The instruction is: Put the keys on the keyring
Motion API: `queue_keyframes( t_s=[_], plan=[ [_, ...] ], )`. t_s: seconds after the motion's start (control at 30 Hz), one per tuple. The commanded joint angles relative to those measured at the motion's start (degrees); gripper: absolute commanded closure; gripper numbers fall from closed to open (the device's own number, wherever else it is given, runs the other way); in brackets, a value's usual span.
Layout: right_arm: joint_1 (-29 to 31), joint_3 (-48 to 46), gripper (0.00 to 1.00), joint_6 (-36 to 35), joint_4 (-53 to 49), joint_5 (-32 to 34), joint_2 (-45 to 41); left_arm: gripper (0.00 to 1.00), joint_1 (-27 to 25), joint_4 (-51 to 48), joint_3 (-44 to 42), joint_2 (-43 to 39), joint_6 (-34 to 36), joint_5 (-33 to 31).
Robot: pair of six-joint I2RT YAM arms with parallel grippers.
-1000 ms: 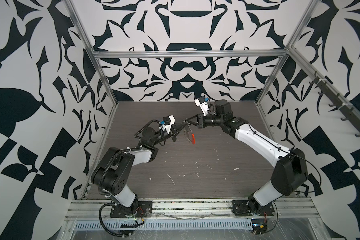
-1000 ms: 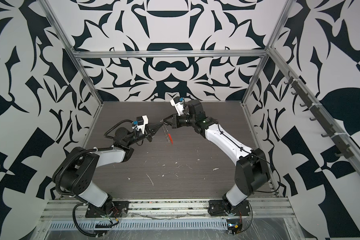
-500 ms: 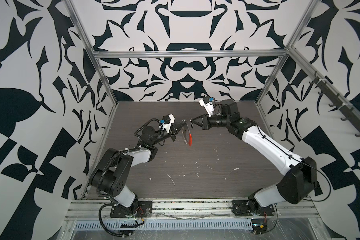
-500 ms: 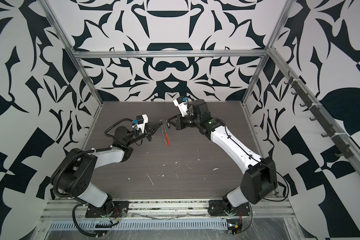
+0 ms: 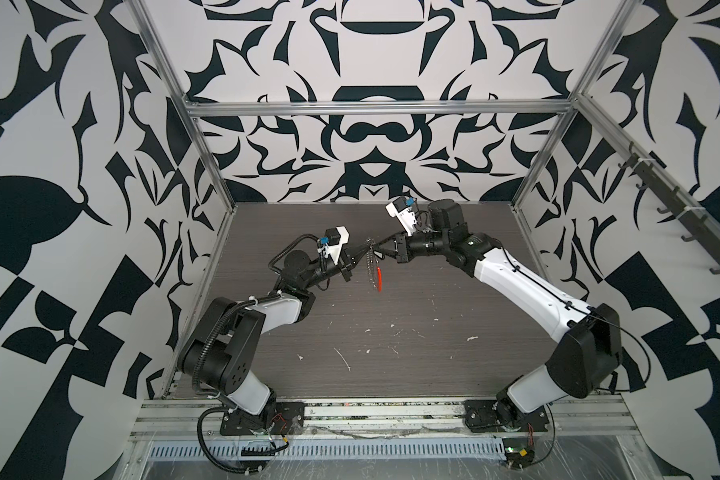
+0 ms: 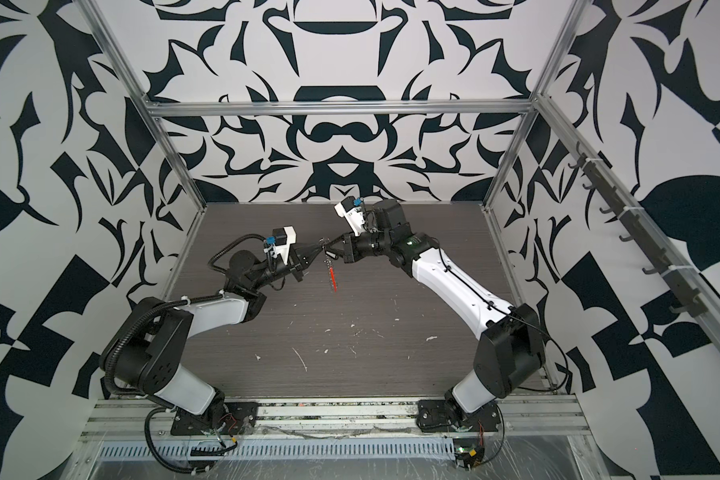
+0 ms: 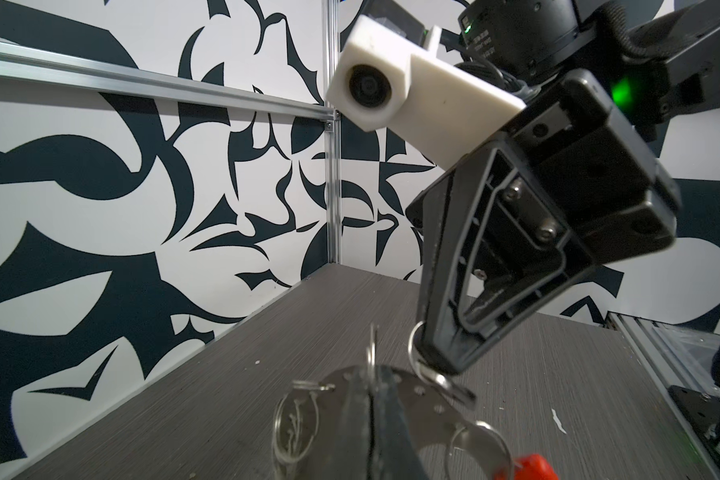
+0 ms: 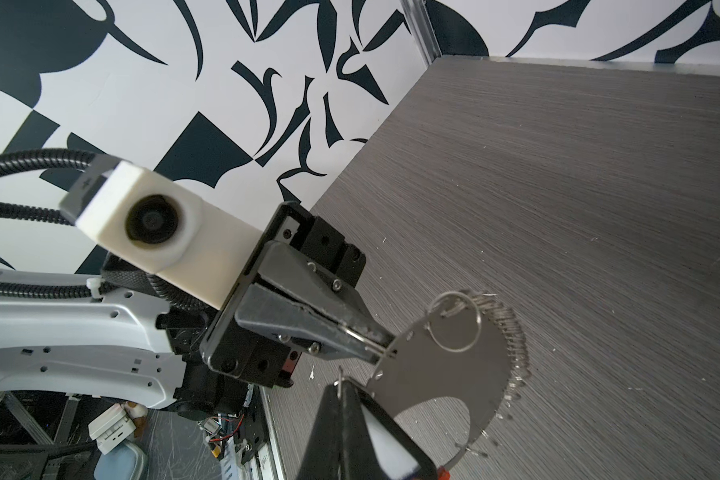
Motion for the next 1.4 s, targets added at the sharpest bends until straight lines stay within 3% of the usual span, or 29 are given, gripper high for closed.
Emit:
queue_keyframes(
  t_s=[0.0,0.77,1.37],
  plan=[
    [0.23,3.02,1.00,-0.27,1.33,0.91,-0.66,1.00,0.12,4.24,2.36,-0.37,-1.31,1.14],
    [0.18,6.32,1.00,-0.80,-0.23,2.97,1.58,1.00,0.19,5.67,3.26,0.27,-2.22,3.03],
    [-1.59,5.39,1.00,4.53,-0.21,6.06,3.68,1.00,0.13,6.55,2.57,-2.95,-1.19,6.60]
  ],
)
